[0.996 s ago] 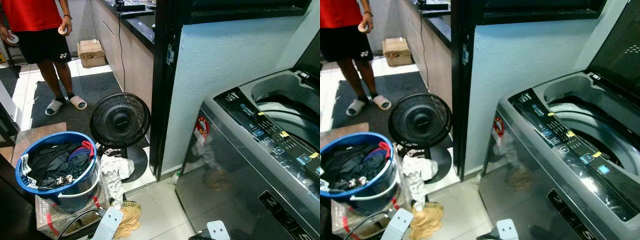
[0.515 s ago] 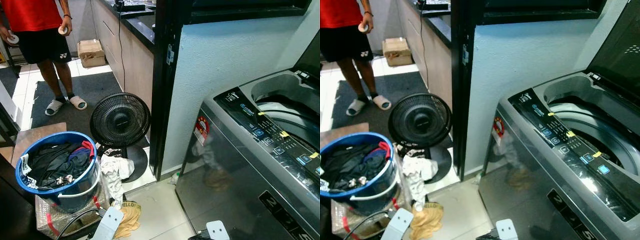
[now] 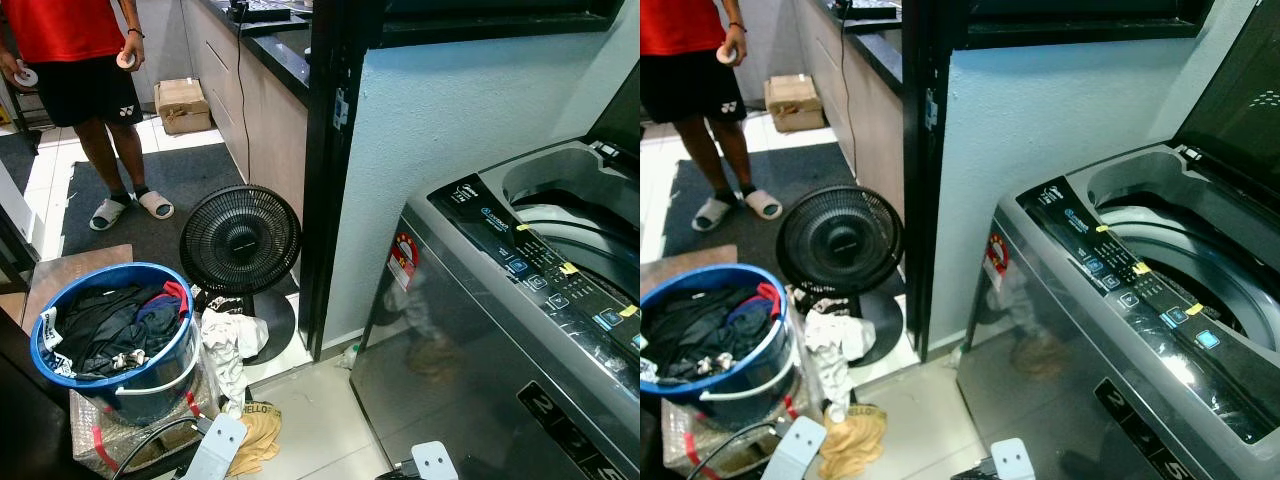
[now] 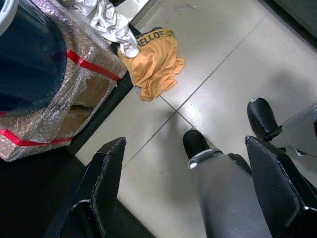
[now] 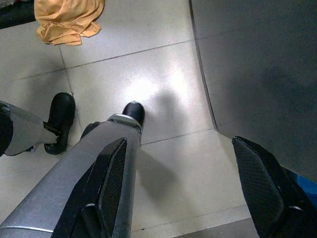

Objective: Clothes washing

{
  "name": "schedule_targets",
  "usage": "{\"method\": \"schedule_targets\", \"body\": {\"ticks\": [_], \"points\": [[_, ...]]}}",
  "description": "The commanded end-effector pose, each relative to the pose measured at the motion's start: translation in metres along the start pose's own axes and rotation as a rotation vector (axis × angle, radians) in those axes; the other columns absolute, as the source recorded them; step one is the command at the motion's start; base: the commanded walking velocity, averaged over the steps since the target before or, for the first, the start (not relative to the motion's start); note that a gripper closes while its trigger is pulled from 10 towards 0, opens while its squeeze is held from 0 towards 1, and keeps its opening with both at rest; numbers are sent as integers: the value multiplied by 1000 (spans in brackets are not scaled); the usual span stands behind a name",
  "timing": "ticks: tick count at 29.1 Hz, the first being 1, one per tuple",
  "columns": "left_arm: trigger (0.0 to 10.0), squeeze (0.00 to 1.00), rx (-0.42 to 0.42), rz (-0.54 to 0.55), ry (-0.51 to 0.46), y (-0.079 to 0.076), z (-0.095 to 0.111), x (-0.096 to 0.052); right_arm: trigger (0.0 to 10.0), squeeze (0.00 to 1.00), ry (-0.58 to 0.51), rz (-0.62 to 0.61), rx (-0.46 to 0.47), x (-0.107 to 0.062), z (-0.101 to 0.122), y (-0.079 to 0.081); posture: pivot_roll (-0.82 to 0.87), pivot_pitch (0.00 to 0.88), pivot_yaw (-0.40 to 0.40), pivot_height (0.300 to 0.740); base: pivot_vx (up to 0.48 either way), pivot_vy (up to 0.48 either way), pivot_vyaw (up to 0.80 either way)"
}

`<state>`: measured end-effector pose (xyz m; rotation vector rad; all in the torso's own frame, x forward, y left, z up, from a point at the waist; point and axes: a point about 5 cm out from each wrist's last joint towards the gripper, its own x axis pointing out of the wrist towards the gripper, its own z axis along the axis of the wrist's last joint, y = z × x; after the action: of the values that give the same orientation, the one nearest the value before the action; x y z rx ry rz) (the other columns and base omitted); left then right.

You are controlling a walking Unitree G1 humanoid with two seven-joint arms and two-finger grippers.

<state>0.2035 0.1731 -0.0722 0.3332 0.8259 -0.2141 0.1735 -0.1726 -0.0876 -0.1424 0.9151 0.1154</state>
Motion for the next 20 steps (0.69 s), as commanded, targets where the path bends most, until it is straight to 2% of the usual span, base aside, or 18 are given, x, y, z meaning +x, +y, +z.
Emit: {"method": "schedule_targets", "body": {"ticks": [1, 20], "points": [[10000, 0, -6, -12, 26, -4, -8, -2, 10000, 0, 22, 4, -4, -1, -6, 1, 32, 0, -2, 740, 0, 0, 0], [10000, 0, -10, -13, 31, -3, -10, -2, 10000, 0, 27, 5, -2, -2, -8, 1, 31, 0, 0, 740, 0, 0, 0]]}}
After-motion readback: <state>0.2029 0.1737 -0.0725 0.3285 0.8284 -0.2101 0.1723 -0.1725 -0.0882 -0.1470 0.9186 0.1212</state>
